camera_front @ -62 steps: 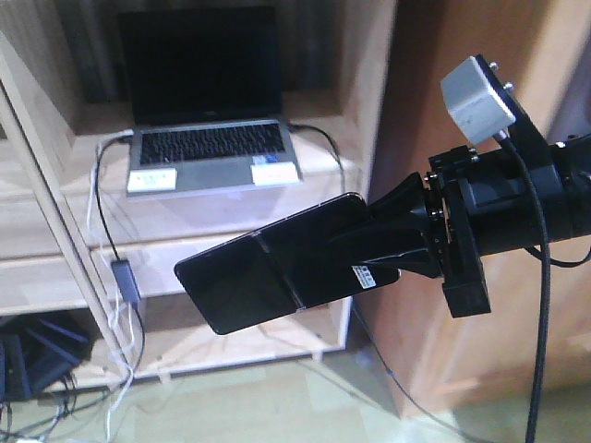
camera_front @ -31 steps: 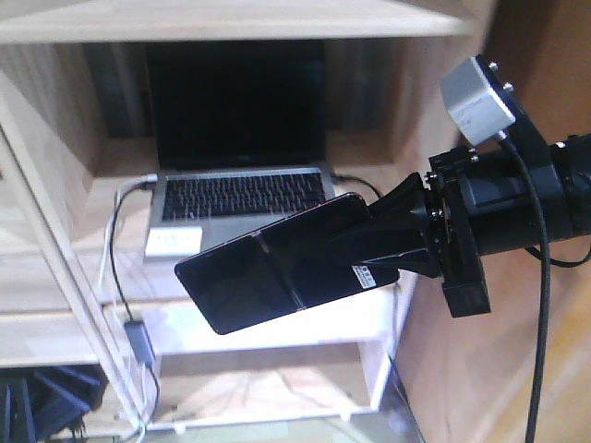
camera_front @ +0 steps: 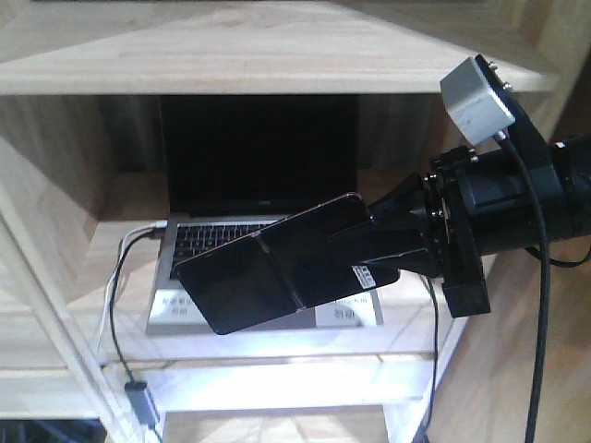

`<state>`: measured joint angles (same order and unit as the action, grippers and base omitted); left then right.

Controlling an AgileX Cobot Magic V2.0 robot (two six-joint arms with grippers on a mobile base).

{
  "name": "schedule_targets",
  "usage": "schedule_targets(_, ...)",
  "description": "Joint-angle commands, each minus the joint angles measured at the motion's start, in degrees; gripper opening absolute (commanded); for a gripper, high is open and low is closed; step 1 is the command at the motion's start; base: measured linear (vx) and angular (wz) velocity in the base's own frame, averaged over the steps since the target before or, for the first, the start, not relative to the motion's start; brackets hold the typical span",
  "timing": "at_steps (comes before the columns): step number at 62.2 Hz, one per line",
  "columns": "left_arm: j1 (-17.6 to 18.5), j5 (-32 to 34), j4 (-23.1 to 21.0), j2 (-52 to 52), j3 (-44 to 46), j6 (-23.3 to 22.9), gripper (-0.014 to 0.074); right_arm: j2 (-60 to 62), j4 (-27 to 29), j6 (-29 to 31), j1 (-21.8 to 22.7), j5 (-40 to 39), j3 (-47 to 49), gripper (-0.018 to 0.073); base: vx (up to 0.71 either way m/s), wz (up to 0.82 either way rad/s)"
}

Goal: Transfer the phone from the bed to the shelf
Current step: 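Raise the phone with the right gripper above the laptop shelf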

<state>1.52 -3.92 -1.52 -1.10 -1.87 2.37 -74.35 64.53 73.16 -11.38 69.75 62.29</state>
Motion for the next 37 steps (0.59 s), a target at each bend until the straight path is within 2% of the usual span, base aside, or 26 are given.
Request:
schedule_targets(1,-0.1,4.3,-0.6,-0.4,1.4,-0.5,0.0001,1.5,5.1,0.4,0.1,3.9,1.5,-0.0003,0.18,0.02)
schedule_targets(37,-0.1,4.3,-0.6,-0.4,1.4,-0.5,0.0001,1.5,5.1,0.4,0.1,3.9,1.5,-0.0003,0.1,-0.02)
